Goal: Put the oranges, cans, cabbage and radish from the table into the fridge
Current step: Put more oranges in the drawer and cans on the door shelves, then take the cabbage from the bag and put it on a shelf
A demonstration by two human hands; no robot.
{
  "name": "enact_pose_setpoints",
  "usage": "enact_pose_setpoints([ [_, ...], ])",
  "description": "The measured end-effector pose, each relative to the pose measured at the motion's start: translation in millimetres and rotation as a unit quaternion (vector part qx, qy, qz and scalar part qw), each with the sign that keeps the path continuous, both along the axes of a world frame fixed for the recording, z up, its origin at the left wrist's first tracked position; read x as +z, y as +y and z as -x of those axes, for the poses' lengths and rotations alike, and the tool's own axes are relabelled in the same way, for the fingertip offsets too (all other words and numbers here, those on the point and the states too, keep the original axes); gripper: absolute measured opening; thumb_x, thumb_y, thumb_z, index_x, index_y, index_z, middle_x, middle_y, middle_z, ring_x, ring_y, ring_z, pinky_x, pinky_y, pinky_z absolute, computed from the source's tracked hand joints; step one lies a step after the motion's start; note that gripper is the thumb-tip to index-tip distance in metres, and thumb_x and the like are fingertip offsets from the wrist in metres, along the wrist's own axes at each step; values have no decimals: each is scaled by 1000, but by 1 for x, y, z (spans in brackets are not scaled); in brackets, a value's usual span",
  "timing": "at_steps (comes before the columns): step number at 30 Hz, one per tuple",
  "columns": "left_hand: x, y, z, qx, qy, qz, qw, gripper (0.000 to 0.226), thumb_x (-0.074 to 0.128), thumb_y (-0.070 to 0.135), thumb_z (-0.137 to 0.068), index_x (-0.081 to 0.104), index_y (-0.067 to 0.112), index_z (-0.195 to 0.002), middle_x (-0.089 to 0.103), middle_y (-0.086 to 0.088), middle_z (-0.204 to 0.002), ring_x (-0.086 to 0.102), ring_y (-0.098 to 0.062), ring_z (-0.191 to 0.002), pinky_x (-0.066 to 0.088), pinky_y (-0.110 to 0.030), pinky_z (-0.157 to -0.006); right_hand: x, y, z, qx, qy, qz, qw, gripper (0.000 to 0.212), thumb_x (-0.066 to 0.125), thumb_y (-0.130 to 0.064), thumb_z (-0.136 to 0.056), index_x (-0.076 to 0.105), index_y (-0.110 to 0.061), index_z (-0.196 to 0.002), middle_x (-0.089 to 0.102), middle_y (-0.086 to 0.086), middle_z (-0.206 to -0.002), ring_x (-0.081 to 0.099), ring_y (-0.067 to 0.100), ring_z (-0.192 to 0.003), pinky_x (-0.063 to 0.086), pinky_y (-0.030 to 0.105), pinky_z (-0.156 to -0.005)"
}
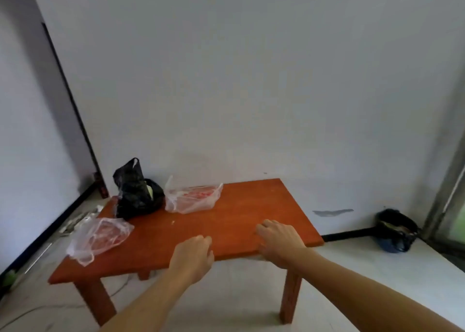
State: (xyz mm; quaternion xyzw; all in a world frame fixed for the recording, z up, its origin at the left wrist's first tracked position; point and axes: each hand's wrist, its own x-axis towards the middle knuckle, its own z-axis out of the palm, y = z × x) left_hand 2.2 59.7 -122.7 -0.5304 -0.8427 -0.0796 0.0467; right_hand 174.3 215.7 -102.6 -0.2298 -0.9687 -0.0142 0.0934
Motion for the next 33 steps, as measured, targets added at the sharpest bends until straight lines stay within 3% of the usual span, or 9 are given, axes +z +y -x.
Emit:
enact_pose_setpoints([
  [4,-13,-10,74,45,-12,-2,999,16,44,32,-95,57,23,-99,56,7,-94,53,-11,-81,40,-25,-67,-15,6,95,42,-18,13,999,27,50,-32,-93,53,-21,-117,55,0,-115,55,22,-103,44,33,-75],
  [12,-17,5,235,121,-11,-14,992,20,48,33,-93,58,22,-106,58,5,-102,58,-12,-91,51,-31,-82,-26,48,294,129,-42,28,990,36,52,-32,-94,53,-19,-128,55,4,-133,57,24,-115,49,37,-89],
  [16,-25,6,307,168,-28,-13,985,11,49,34,-90,56,27,-94,58,9,-97,58,-6,-84,51,-24,-76,-33,64,383,179,-30,16,983,47,56,-35,-94,46,-18,-136,36,6,-151,47,25,-129,47,38,-98],
  [20,-33,1,366,179,20,6,984,19,43,33,-92,61,27,-90,63,9,-92,58,-4,-75,50,-20,-73,-64,78,460,220,-76,-2,972,42,56,-36,-90,50,-20,-129,47,10,-139,49,29,-124,51,44,-93],
  [23,-41,9,411,145,64,52,986,23,38,30,-95,60,24,-89,59,9,-84,51,-4,-67,51,-22,-72,-83,87,508,236,-99,-8,967,31,54,-35,-88,54,-19,-116,56,9,-123,57,26,-109,53,42,-87],
  [26,-62,26,465,169,23,72,983,26,40,34,-95,59,20,-105,58,2,-104,55,-15,-92,49,-32,-80,-102,97,553,220,-123,19,968,23,54,-32,-87,56,-19,-106,59,9,-116,63,24,-95,56,41,-78],
  [29,-76,53,524,148,-12,74,986,30,43,30,-95,54,17,-120,50,-2,-121,48,-19,-110,43,-35,-93,-121,109,594,190,-168,61,965,23,54,-29,-87,58,-18,-107,62,4,-107,65,21,-89,57,39,-75],
  [33,-77,104,605,83,44,96,991,37,43,27,-95,48,13,-129,37,-11,-140,36,-28,-127,37,-40,-103,-142,126,643,155,-222,104,957,27,49,-33,-87,56,-21,-110,62,1,-105,64,20,-91,53,33,-75],
])
